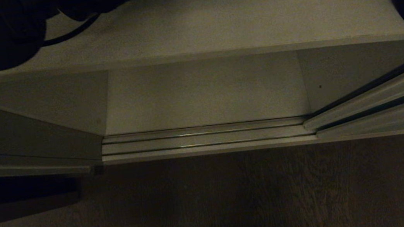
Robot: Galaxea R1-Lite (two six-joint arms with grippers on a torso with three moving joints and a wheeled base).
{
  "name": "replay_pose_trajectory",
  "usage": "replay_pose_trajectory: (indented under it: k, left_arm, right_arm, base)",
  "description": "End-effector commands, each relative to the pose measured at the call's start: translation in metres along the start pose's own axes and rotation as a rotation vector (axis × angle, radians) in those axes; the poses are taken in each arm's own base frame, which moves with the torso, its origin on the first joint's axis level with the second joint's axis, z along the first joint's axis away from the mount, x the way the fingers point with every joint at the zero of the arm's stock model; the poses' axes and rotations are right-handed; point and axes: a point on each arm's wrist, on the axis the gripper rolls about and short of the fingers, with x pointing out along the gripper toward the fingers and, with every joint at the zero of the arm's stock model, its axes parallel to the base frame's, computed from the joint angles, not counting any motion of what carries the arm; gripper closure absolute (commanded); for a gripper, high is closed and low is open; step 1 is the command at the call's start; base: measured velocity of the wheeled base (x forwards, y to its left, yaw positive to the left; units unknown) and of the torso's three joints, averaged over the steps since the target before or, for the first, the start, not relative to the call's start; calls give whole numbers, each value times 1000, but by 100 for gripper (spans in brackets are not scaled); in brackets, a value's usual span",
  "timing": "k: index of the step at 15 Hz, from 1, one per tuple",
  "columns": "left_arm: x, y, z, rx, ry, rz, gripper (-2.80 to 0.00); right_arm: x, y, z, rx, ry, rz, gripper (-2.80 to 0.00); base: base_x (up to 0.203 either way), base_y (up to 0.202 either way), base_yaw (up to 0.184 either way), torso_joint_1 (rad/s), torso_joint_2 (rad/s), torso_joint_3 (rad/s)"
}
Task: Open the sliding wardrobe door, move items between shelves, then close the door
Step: Place the blue doll on the higher shelf
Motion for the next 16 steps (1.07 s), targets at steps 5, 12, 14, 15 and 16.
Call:
replay_pose_trajectory:
  k: [5,12,14,15,16]
  left_arm:
    - [-45,5,43,47,33,-12,-280]
    - [-102,18,54,61,212,47,0]
    - [-132,32,33,91,446,90,0]
    - [-143,39,23,97,522,122,0]
    - [-157,47,19,99,559,171,0]
  right_arm:
    - [0,0,0,0,-4,1,0]
    - [0,0,0,0,-4,0,0]
    - [0,0,0,0,-4,1,0]
    - [0,0,0,0,-4,0,0]
    - [0,0,0,0,-4,1,0]
  base:
    - [0,0,0,0,0,0]
    - [0,0,0,0,0,0]
    - [0,0,0,0,0,0]
    - [0,0,0,0,0,0]
    - [0,0,0,0,0,0]
